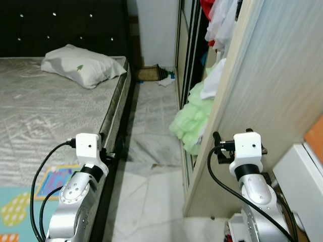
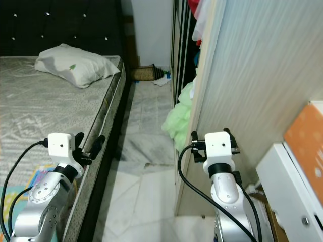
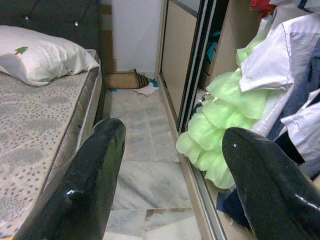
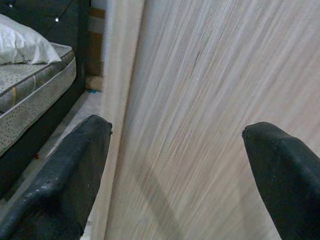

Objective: Clean up the room

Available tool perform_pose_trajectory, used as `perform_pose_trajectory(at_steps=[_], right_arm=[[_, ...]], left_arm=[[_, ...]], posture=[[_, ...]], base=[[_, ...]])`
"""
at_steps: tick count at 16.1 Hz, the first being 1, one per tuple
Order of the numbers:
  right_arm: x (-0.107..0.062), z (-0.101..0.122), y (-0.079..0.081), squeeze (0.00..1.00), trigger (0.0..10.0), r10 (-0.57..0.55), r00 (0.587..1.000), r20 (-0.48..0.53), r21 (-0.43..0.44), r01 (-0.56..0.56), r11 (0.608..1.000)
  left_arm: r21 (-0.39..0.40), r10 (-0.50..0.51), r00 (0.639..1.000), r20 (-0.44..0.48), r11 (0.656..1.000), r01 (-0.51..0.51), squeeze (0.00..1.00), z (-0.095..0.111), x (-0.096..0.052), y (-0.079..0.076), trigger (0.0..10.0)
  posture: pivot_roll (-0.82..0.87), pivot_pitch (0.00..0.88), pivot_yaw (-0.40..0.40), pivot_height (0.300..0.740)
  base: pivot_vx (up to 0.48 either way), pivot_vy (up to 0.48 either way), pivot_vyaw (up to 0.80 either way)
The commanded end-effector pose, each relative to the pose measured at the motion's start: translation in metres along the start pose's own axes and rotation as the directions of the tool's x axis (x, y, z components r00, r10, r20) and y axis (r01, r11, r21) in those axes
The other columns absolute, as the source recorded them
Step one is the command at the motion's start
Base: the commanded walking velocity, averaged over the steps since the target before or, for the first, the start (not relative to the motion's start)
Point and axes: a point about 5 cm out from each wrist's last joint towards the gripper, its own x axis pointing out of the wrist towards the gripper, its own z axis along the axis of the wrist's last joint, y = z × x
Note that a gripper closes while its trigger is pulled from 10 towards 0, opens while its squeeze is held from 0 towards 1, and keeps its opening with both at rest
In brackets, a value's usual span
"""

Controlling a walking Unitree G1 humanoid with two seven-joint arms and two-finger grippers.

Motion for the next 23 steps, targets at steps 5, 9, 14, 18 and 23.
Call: perform_pose_trajectory(at_steps=[5, 9, 14, 18, 23], right_arm=[[0.0009, -0.0012, 0.0002, 0.00, 10.0, 0.000, 1.000, -0.009, -0.001, 0.000, 1.000], [0.0015, -0.0016, 0.0007, 0.00, 10.0, 0.000, 1.000, -0.010, 0.001, 0.000, 1.000], [0.0015, -0.0013, 0.0007, 0.00, 10.0, -0.001, 1.000, -0.008, 0.003, 0.001, 1.000], [0.0013, 0.0003, 0.0027, 0.00, 10.0, 0.013, 1.000, 0.003, -0.023, -0.013, 1.000], [0.0015, -0.0001, 0.0038, 0.00, 10.0, 0.019, 1.000, 0.001, -0.023, -0.019, 1.000]], left_arm=[[0.004, -0.003, 1.000, -0.008, 1.000, 0.003, 0.00, -0.0001, 0.0015, 0.0017, 10.0], [0.005, -0.002, 1.000, -0.011, 1.000, 0.002, 0.00, -0.0006, 0.0022, 0.0022, 10.0], [-0.008, -0.004, 1.000, -0.007, 1.000, 0.004, 0.00, -0.0006, 0.0025, 0.0023, 10.0], [-0.008, -0.006, 1.000, -0.010, 1.000, 0.006, 0.00, -0.0009, 0.0025, 0.0024, 10.0], [-0.008, -0.007, 1.000, -0.012, 1.000, 0.007, 0.00, -0.0012, 0.0030, 0.0024, 10.0]], posture=[[-0.18, 0.000, 0.017, 0.740], [-0.18, 0.000, 0.019, 0.740], [-0.18, 0.000, 0.021, 0.740], [-0.18, 0.000, 0.021, 0.740], [-0.18, 0.000, 0.020, 0.740]], base=[[-0.181, 0.000, 0.00], [0.000, 0.000, 0.00], [0.000, 0.000, 0.00], [0.000, 0.000, 0.20], [0.000, 0.000, 0.80]])
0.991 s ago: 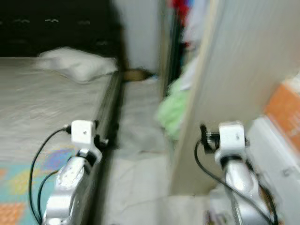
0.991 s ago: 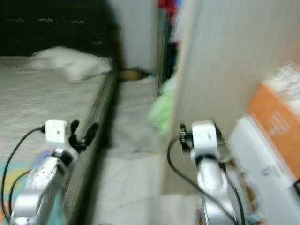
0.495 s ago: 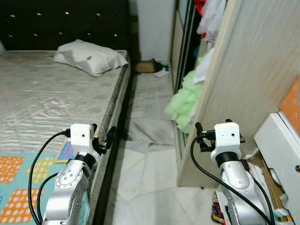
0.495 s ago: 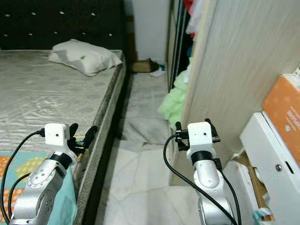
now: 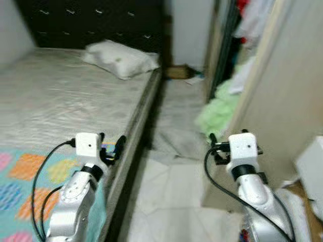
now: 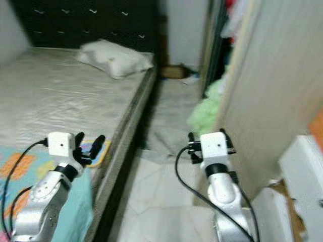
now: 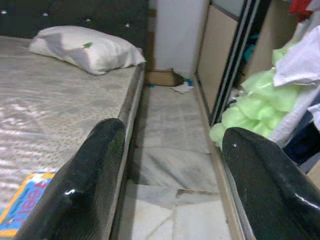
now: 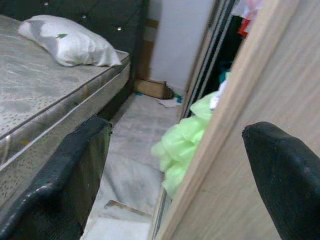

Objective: Clean up the room

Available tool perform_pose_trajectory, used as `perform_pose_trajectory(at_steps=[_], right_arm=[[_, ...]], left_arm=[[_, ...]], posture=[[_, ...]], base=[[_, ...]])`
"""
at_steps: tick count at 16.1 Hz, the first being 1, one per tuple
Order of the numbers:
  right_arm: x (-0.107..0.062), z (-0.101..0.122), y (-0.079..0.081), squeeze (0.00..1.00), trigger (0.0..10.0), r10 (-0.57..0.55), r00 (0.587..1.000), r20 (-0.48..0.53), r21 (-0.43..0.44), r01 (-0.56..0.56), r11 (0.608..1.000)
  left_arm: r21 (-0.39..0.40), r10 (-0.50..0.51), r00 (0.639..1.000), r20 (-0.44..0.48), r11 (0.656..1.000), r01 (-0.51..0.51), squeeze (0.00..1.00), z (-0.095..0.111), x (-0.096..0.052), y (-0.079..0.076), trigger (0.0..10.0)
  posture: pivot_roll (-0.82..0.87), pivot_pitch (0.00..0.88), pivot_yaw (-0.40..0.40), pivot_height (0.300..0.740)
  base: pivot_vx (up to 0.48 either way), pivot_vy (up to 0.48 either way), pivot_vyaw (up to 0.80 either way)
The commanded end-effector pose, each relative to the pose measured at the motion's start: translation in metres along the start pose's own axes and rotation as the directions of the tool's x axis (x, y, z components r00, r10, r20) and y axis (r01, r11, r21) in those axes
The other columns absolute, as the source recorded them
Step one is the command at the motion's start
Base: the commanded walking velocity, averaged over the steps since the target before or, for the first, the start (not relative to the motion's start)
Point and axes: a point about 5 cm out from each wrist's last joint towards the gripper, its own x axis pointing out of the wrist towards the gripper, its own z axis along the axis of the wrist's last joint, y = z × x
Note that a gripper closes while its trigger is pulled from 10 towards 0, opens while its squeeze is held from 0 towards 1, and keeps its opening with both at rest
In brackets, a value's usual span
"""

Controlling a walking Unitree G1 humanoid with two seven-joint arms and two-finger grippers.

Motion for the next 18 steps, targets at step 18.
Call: perform_pose_trajectory(at_steps=[18], right_arm=[[0.0002, 0.0011, 0.0018, 0.00, 10.0, 0.011, 1.000, 0.007, 0.013, -0.011, 1.000]], left_arm=[[-0.003, 0.000, 1.000, -0.022, 1.000, -0.001, 0.00, -0.0034, -0.0001, 0.0025, 10.0]], posture=[[-0.18, 0.000, 0.022, 0.740]], base=[[0.000, 0.000, 0.80]])
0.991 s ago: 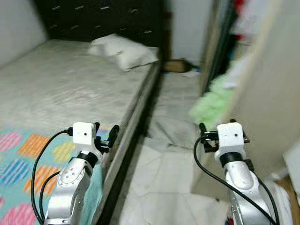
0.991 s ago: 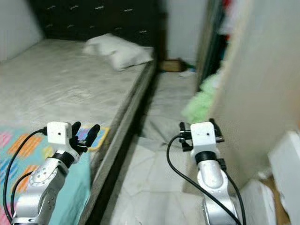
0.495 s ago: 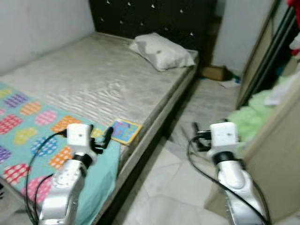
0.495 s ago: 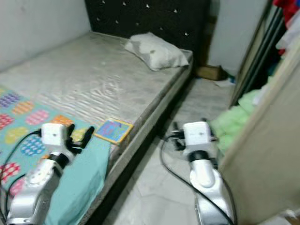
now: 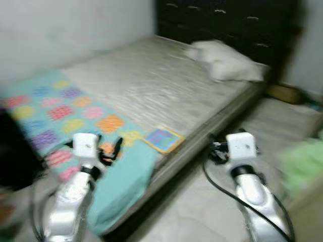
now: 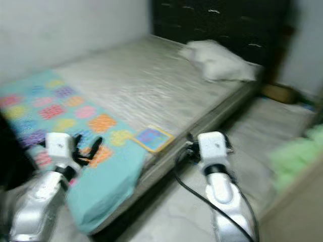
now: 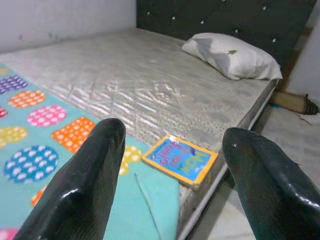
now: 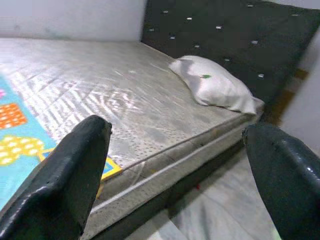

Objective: Clean up the room

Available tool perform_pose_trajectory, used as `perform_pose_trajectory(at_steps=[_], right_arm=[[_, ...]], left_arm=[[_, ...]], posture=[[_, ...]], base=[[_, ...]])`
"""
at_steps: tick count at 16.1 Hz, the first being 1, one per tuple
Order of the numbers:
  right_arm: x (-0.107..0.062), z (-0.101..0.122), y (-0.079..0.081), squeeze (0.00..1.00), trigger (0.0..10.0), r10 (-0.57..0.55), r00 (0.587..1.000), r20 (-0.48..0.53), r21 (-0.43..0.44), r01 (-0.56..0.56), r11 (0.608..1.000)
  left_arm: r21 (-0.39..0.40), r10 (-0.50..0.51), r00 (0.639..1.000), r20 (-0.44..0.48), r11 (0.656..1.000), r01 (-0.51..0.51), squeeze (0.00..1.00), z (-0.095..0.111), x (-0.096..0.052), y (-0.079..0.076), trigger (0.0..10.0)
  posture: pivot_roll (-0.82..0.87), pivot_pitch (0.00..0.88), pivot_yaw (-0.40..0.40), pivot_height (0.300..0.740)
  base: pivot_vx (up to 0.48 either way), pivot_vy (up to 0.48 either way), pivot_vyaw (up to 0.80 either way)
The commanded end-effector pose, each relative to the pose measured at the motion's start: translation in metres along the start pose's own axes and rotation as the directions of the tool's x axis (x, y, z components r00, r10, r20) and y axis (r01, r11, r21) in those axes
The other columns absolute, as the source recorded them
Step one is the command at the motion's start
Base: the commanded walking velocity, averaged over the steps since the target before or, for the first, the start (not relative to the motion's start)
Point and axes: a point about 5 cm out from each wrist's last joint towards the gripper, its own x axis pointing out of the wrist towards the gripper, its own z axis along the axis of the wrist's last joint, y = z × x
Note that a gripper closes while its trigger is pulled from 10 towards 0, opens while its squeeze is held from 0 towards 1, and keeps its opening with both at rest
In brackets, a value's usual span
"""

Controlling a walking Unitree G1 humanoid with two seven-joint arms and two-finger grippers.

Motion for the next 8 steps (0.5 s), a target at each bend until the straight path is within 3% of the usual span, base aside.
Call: perform_pose_trajectory(at_steps=[1, 4, 8], right_arm=[[0.0007, 0.0019, 0.0014, 0.00, 10.0, 0.004, 1.000, 0.009, 0.009, -0.004, 1.000], [0.0008, 0.0016, 0.0018, 0.00, 10.0, 0.006, 1.000, 0.008, 0.009, -0.006, 1.000], [0.0015, 0.0022, 0.0031, 0.00, 10.0, 0.014, 1.000, 0.012, 0.004, -0.015, 1.000]], left_arm=[[0.008, 0.000, 1.000, 0.006, 1.000, 0.000, 0.00, 0.0024, -0.0006, 0.0028, 10.0], [0.009, -0.003, 1.000, 0.005, 1.000, 0.003, 0.00, 0.0023, -0.0008, 0.0026, 10.0], [0.011, -0.003, 1.000, 0.001, 1.000, 0.003, 0.00, 0.0024, -0.0002, 0.0027, 10.0]], posture=[[-0.18, 0.000, 0.022, 0.740], [-0.18, 0.000, 0.022, 0.740], [-0.18, 0.000, 0.021, 0.740]], base=[[0.000, 0.000, 0.62], [0.000, 0.000, 0.00], [0.000, 0.000, 0.80]])
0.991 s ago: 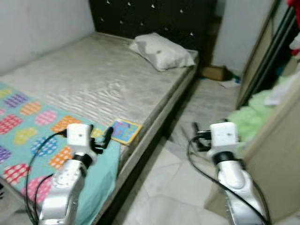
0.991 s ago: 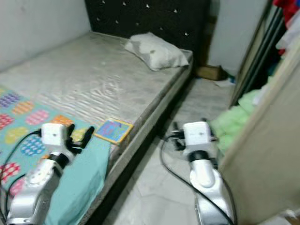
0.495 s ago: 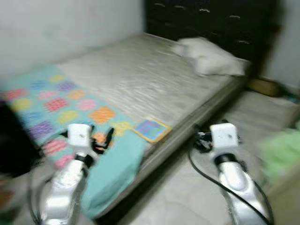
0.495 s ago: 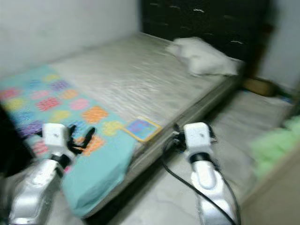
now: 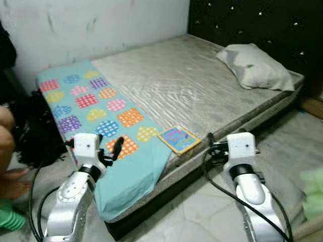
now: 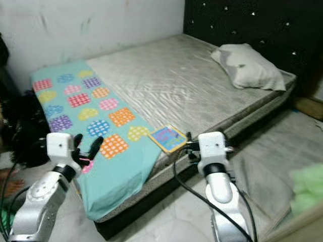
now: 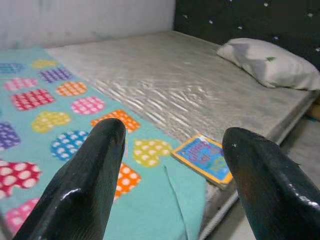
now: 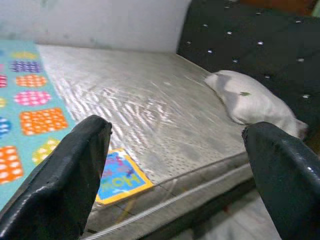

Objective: Clean up the room

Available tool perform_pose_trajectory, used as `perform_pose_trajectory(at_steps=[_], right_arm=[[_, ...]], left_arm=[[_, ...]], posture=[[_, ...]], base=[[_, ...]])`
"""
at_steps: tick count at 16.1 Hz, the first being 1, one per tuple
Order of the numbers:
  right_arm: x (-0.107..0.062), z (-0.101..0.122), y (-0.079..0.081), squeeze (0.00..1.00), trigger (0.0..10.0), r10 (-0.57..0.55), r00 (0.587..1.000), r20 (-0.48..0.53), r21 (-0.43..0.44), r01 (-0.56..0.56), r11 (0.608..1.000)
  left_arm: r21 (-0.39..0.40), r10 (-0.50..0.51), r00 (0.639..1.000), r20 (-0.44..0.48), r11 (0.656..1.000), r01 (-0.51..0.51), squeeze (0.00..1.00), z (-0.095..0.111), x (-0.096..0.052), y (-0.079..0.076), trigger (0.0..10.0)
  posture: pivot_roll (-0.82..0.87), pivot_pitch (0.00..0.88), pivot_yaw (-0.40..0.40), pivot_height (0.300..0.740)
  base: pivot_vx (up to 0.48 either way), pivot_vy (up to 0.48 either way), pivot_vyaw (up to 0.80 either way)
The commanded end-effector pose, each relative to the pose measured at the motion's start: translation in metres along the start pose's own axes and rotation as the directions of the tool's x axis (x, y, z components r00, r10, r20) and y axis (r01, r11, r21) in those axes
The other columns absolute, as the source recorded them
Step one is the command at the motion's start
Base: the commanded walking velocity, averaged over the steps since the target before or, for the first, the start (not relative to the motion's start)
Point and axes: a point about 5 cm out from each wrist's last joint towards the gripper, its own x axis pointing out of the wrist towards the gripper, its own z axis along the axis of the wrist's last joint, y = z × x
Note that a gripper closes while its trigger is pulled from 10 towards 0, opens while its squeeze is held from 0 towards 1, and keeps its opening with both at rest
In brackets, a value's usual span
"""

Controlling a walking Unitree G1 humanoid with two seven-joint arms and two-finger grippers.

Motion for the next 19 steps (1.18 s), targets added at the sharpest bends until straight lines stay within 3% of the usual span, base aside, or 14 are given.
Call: perform_pose_trajectory(at_steps=[1, 8, 11, 19], right_arm=[[0.0009, 0.0000, -0.0022, 0.00, 10.0, -0.001, 1.000, 0.000, -0.006, 0.001, 1.000], [0.0020, 0.0003, -0.0023, 0.00, 10.0, -0.001, 1.000, 0.000, 0.005, 0.001, 1.000], [0.0023, 0.0002, -0.0029, 0.00, 10.0, -0.006, 1.000, 0.001, 0.014, 0.006, 1.000], [0.0023, -0.0003, -0.0045, 0.00, 10.0, -0.011, 1.000, 0.001, 0.022, 0.011, 1.000]], left_arm=[[-0.002, -0.013, 1.000, -0.001, 1.000, 0.013, 0.00, 0.0003, 0.0007, -0.0017, 10.0], [-0.002, -0.012, 1.000, 0.002, 1.000, 0.012, 0.00, 0.0013, 0.0021, -0.0015, 10.0], [-0.022, -0.035, 0.999, 0.020, 0.999, 0.035, 0.00, 0.0028, 0.0019, -0.0031, 10.0], [-0.031, -0.051, 0.998, 0.027, 0.998, 0.052, 0.00, 0.0031, 0.0016, -0.0040, 10.0]], posture=[[-0.18, 0.000, 0.021, 0.740], [-0.18, 0.000, 0.022, 0.740], [-0.18, 0.000, 0.022, 0.740], [-0.18, 0.000, 0.023, 0.740]], base=[[0.000, 0.000, 0.80], [0.000, 0.000, 0.80], [0.000, 0.000, 0.00], [0.297, 0.000, 0.00]])
